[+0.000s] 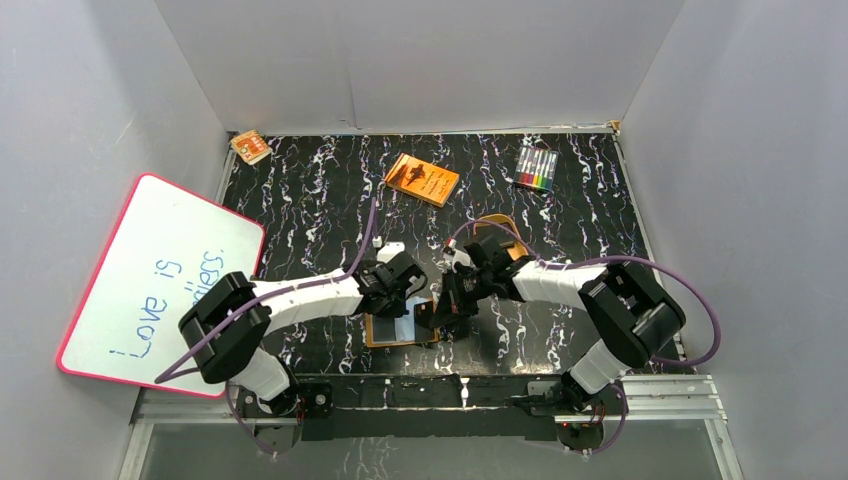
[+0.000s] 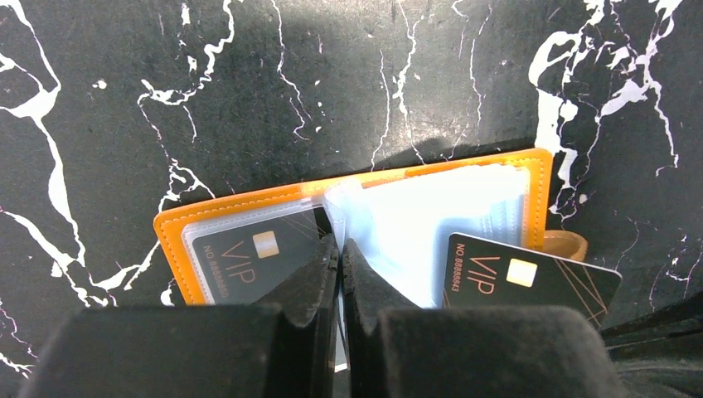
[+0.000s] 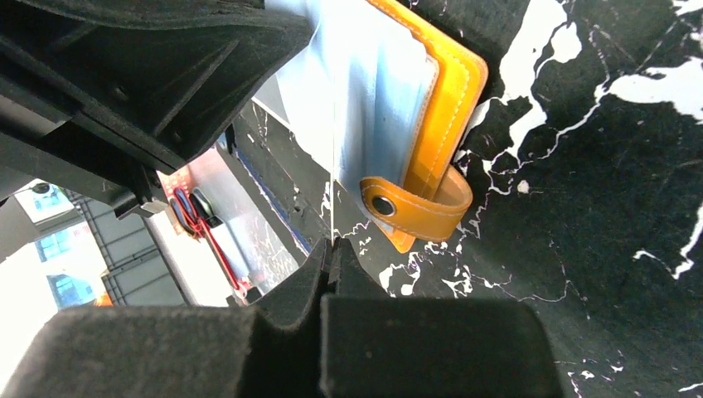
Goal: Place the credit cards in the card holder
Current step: Turn over the card slot in the card holder.
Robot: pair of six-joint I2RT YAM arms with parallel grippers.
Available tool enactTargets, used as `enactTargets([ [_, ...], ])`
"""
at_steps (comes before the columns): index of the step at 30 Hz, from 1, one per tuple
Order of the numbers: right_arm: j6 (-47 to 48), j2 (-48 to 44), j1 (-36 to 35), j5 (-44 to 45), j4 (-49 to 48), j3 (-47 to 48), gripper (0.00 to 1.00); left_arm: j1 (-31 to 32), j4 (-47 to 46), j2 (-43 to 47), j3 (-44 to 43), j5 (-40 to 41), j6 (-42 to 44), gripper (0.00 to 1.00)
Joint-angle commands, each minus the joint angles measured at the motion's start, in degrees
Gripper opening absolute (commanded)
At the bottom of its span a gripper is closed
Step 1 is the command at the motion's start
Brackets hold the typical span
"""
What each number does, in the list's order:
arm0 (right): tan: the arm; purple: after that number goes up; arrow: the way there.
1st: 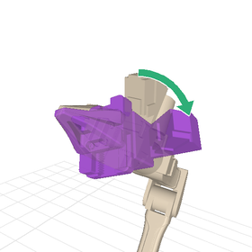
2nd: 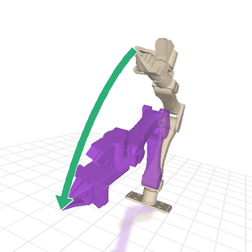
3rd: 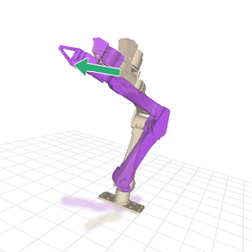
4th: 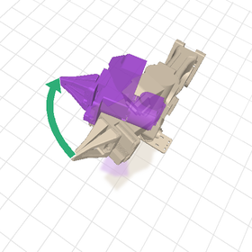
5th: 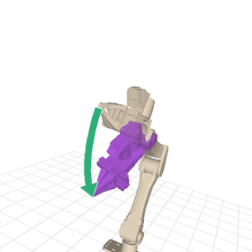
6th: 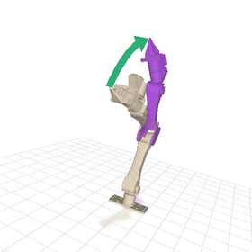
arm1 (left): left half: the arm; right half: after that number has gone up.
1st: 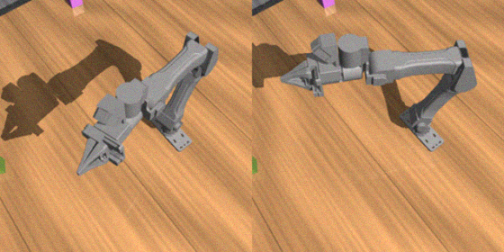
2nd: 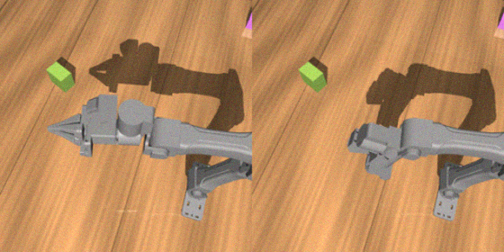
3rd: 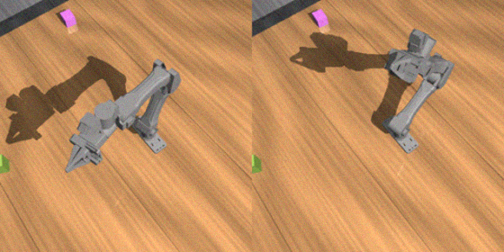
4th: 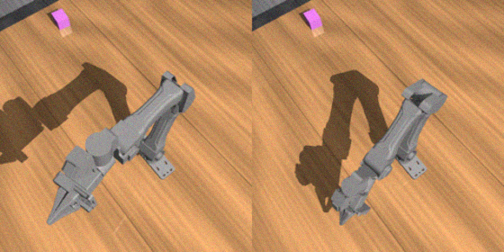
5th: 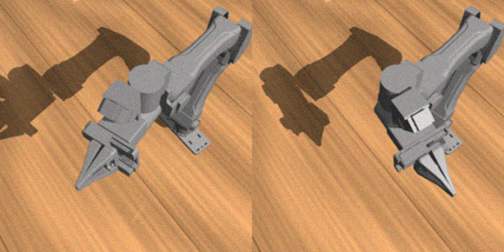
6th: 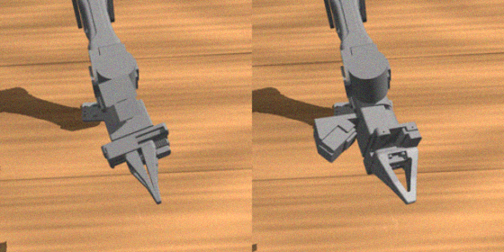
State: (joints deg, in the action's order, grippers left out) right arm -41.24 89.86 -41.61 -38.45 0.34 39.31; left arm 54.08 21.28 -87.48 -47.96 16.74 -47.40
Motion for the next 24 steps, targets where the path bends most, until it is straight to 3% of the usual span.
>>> enactTargets([
  [1, 1.8, -0.3, 0.3, -0.1, 1.5, 1.0, 0.0, -0.2, 1.3, 2.8, 1.9, 1.9, -0.1, 0.0],
  [24, 4.5, 4.8, -1.1, -1.8, 2.3, 5.1, 0.0, -0.5, -0.1, 5.0, 3.3, 1.0, -0.8, 0.0],
])
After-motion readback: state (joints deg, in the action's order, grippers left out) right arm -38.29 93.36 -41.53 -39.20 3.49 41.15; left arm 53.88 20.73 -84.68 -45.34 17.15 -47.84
